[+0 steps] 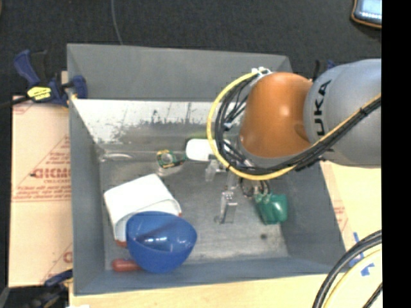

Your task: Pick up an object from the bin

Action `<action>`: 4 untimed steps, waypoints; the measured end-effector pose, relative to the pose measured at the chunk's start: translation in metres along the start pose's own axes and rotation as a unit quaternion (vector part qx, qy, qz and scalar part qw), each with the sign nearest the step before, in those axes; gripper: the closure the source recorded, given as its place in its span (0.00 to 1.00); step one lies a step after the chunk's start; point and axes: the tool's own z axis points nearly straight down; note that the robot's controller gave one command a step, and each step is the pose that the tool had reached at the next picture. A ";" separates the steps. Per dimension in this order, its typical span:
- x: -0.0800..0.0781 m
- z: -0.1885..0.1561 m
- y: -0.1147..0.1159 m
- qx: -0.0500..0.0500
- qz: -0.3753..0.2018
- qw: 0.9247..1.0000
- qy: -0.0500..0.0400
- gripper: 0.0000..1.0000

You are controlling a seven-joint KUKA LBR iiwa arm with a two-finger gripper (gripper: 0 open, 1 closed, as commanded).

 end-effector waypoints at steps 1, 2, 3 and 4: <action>-0.002 -0.004 0.000 0.000 0.001 1.000 -0.004 0.00; 0.029 0.112 0.093 0.000 0.010 1.000 -0.002 0.00; 0.017 0.050 0.095 0.001 -0.009 1.000 -0.010 0.00; -0.025 0.080 0.123 0.001 0.087 0.996 -0.003 0.00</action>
Offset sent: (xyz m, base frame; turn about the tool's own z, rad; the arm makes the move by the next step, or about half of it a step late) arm -0.0299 0.0931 -0.1109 0.0211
